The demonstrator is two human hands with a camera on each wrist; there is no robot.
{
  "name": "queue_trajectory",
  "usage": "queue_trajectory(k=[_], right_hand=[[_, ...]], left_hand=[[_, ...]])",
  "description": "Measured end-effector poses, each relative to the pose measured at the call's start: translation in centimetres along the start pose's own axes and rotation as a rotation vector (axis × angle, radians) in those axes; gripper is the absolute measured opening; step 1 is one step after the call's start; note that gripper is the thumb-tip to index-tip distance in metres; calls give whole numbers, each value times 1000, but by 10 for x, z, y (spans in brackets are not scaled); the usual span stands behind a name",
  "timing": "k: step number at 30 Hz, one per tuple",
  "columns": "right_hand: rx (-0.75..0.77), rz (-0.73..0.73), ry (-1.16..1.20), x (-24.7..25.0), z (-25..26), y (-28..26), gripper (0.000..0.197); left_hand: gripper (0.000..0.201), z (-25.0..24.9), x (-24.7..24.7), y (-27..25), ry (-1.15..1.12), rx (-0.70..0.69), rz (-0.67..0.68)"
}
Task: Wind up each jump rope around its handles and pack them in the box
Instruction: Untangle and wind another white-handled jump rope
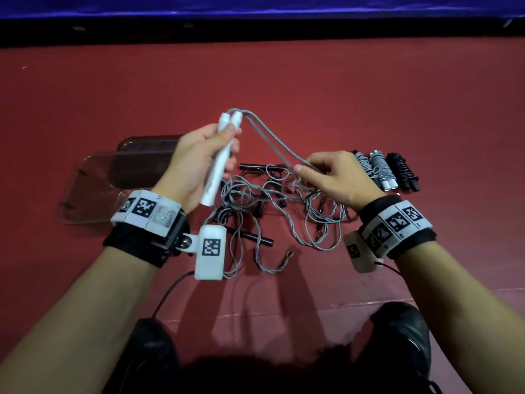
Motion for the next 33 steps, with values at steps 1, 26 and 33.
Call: queue_trajectory(k=[1, 26, 33], right_hand=[[-5, -41, 23, 2, -7, -3, 27], [-61, 5, 957, -28, 52, -16, 36], [-34, -157, 1029, -25, 57, -15, 25]], left_hand=[[15, -2, 10, 2, -17, -3, -50], [20, 11, -35, -32, 358, 100, 269], [30, 13, -51, -45, 189, 147, 369]])
Point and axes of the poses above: each hand's wrist, its own y-axis towards the middle knuckle, its own x-axis out of the back of the hand, z = x × y, the point moved 7 cm from there along y, towards the middle knuckle, and after that the axes turned 7 degrees about x, right-handed, at the moved point
